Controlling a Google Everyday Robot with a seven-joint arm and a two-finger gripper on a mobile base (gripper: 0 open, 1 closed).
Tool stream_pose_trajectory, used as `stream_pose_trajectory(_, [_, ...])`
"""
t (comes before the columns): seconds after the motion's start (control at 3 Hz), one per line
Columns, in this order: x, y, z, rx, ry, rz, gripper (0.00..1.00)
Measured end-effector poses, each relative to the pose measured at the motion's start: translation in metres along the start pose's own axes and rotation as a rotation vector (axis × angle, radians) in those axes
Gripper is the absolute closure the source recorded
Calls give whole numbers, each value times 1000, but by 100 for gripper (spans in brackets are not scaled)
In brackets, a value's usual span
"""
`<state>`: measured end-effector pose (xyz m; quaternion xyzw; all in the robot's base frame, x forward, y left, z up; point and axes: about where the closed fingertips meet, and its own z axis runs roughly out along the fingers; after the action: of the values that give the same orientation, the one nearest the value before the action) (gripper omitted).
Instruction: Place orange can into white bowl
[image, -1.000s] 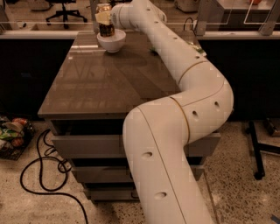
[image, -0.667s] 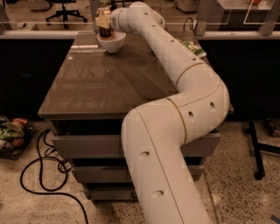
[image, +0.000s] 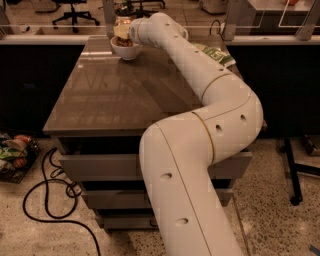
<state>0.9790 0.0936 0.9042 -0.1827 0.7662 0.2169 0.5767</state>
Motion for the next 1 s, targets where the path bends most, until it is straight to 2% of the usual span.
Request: stream_pose_trajectory(1.0, [11,3,6,-2,12,6,31])
